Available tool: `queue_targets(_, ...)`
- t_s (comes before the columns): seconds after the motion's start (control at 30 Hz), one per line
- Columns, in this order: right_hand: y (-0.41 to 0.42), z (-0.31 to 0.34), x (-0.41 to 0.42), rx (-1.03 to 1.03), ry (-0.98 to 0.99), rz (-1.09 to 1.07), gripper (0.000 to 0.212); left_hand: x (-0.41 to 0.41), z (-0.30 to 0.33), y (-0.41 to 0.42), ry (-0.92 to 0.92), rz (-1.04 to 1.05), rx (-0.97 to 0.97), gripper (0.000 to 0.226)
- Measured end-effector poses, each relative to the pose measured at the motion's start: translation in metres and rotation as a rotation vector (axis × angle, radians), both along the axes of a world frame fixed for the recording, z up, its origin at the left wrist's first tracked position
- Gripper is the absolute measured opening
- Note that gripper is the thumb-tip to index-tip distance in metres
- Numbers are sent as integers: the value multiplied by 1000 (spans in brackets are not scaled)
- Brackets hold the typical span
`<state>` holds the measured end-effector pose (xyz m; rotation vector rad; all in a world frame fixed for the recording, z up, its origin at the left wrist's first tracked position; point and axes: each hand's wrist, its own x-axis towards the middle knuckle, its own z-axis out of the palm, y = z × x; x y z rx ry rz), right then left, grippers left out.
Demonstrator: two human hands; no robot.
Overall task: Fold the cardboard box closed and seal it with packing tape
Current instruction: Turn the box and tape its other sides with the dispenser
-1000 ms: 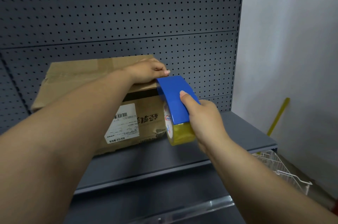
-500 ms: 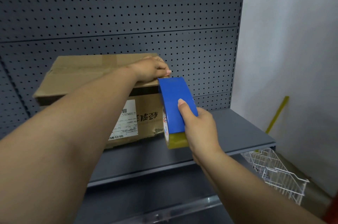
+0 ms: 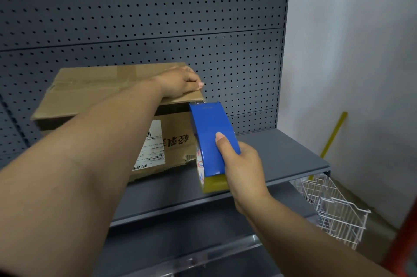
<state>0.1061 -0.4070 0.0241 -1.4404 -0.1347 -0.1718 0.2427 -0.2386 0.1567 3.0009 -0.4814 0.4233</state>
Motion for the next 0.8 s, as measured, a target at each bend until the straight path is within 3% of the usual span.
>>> queue_targets(0.27, -5, -15, -8, -40, 64, 4, 59, 2, 1, 3, 5, -9, -17, 30)
queue_targets(0.5, -2, 2, -14, -233, 65, -21, 56, 0, 1, 3, -4, 0, -23, 33)
queue_targets(0.67, -2, 17, -11, -239, 58, -50, 86, -6, 2, 0, -8, 8, 7, 41)
queue_targets(0.8, -1, 25, -5, -221, -32, -4, 64, -9, 1, 0, 13, -2, 13, 45)
